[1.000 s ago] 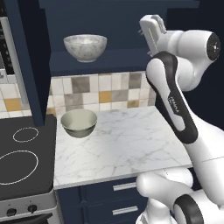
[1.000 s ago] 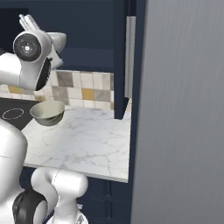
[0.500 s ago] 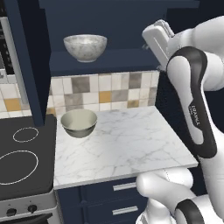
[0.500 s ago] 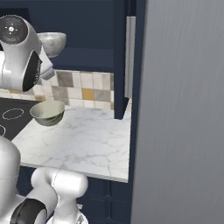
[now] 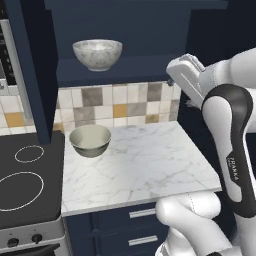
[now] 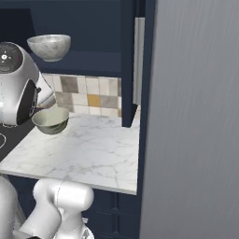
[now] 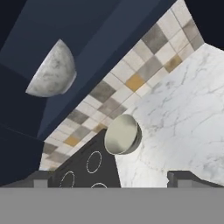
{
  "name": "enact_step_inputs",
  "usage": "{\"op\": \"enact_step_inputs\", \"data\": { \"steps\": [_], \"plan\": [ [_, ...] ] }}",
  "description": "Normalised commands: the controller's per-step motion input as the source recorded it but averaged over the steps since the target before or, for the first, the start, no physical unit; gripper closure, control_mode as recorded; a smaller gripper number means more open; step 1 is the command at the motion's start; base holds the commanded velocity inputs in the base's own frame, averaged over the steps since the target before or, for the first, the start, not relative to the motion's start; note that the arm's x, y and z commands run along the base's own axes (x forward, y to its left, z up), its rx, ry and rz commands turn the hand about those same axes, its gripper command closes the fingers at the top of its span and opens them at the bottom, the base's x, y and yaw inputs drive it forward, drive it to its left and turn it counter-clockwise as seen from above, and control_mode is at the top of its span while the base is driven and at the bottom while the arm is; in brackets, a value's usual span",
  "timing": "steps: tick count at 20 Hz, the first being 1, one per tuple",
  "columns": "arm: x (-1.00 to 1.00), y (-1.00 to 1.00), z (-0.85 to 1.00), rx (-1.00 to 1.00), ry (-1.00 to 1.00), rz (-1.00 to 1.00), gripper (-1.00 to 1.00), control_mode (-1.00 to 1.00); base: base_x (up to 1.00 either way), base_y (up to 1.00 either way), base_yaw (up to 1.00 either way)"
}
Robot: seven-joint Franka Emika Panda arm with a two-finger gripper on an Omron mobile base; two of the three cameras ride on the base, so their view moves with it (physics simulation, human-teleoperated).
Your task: Open the cabinet. Pick the bowls from the counter and place them in the cabinet. Then close the cabinet.
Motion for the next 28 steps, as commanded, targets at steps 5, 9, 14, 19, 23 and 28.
{"op": "enact_step_inputs", "data": {
  "steps": [5,9,14,19,23,28],
  "plan": [
    [0.00,0.00,-0.66,-0.07,0.09,0.03,-1.00,-1.00,0.00,0.00,0.00],
    [0.00,0.00,-0.56,-0.03,0.14,0.02,-1.00,-1.00,0.00,0.00,0.00],
    [0.01,0.00,-0.51,0.00,0.07,0.02,-1.00,-1.00,0.00,0.00,0.00],
    [0.13,0.05,-0.48,0.00,0.10,0.02,-1.00,-1.00,0.00,0.00,0.00],
    [0.37,0.21,-0.52,0.00,0.13,0.01,-1.00,-1.00,0.00,0.00,0.00],
    [0.48,0.27,-0.40,0.00,0.03,0.02,-1.00,-1.00,0.00,0.00,0.00]
  ]
}}
